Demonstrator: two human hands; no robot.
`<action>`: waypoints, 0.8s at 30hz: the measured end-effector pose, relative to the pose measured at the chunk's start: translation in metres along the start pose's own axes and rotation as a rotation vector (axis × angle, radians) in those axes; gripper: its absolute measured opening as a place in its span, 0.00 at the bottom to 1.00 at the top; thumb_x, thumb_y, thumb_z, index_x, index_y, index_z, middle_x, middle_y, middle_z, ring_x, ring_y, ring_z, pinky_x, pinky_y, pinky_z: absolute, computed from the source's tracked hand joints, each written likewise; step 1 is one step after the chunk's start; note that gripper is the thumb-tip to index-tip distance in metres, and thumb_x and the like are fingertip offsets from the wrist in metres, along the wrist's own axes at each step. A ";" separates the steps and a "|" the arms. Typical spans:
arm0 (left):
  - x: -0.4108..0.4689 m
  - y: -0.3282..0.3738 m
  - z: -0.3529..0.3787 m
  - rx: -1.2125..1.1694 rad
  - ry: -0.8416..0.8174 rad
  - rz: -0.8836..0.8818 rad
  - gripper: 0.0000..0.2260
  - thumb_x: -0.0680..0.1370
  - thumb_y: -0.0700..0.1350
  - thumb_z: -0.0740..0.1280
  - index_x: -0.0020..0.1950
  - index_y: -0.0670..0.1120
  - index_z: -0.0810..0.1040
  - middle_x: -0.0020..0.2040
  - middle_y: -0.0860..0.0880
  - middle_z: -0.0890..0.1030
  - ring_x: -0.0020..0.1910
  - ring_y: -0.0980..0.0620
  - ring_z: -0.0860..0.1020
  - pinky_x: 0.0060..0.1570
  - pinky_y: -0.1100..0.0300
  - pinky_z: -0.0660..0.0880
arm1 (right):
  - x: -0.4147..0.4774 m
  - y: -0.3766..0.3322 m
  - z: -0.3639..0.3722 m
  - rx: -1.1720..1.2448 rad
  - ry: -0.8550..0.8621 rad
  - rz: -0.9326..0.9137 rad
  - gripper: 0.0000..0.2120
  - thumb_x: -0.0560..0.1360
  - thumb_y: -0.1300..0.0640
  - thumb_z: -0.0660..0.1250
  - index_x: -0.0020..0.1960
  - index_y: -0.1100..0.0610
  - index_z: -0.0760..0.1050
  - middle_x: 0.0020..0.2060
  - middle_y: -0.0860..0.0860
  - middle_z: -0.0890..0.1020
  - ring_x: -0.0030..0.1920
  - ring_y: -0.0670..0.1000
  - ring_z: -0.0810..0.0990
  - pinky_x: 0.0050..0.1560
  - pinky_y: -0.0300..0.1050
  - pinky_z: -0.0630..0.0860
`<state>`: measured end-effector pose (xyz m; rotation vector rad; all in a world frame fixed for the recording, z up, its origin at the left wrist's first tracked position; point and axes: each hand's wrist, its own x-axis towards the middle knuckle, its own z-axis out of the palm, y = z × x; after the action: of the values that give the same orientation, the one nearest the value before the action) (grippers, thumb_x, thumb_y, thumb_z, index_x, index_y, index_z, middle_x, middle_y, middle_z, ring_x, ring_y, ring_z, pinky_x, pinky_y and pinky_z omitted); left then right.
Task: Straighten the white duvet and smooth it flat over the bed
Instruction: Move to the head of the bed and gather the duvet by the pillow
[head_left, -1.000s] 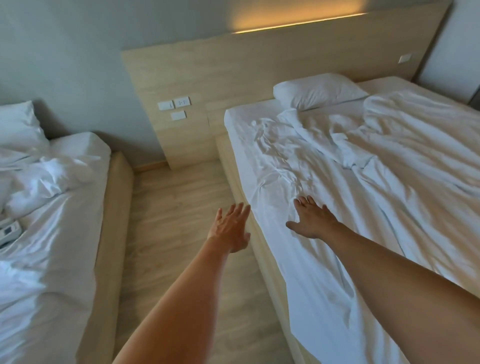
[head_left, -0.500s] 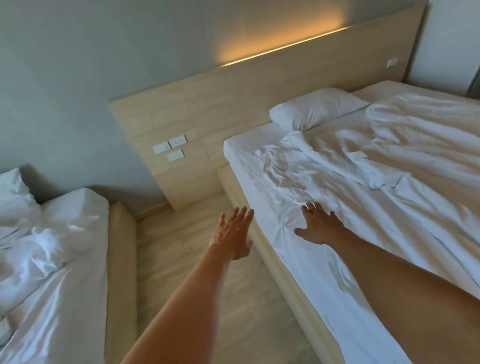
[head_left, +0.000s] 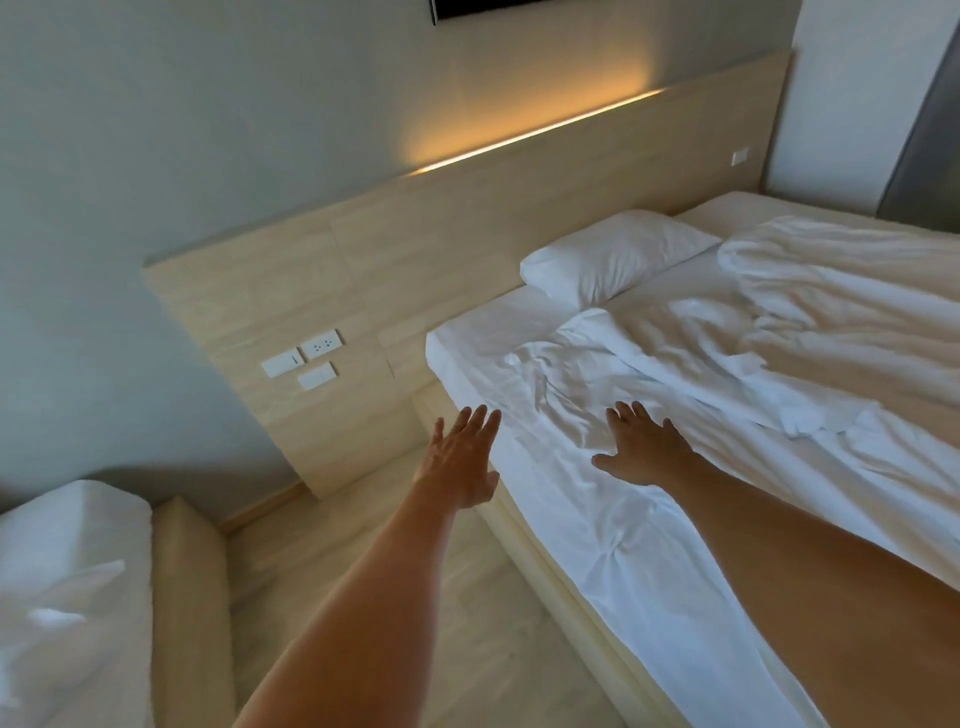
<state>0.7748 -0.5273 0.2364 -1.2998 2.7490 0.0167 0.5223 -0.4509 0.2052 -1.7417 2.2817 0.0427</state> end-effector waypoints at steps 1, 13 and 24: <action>0.017 -0.012 -0.001 -0.001 0.018 0.019 0.38 0.79 0.52 0.63 0.79 0.49 0.40 0.80 0.48 0.43 0.78 0.49 0.43 0.75 0.45 0.42 | 0.015 -0.005 -0.003 0.003 0.003 0.028 0.40 0.77 0.37 0.58 0.79 0.57 0.46 0.79 0.52 0.48 0.78 0.54 0.44 0.74 0.61 0.53; 0.203 -0.111 0.009 0.076 -0.027 0.301 0.41 0.78 0.52 0.65 0.79 0.49 0.39 0.80 0.48 0.42 0.78 0.49 0.41 0.76 0.43 0.43 | 0.156 -0.053 -0.015 0.065 0.009 0.227 0.41 0.77 0.39 0.59 0.79 0.57 0.45 0.79 0.53 0.46 0.78 0.54 0.43 0.75 0.60 0.50; 0.404 -0.153 0.072 0.167 -0.168 0.470 0.44 0.76 0.52 0.67 0.78 0.50 0.36 0.80 0.49 0.40 0.78 0.49 0.40 0.76 0.44 0.42 | 0.340 -0.024 0.045 0.282 -0.084 0.382 0.45 0.73 0.37 0.62 0.79 0.56 0.46 0.79 0.52 0.48 0.78 0.54 0.44 0.75 0.62 0.50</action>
<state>0.6445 -0.9322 0.1313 -0.5662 2.7673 -0.0629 0.4719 -0.7697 0.0871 -1.1339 2.3884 -0.1235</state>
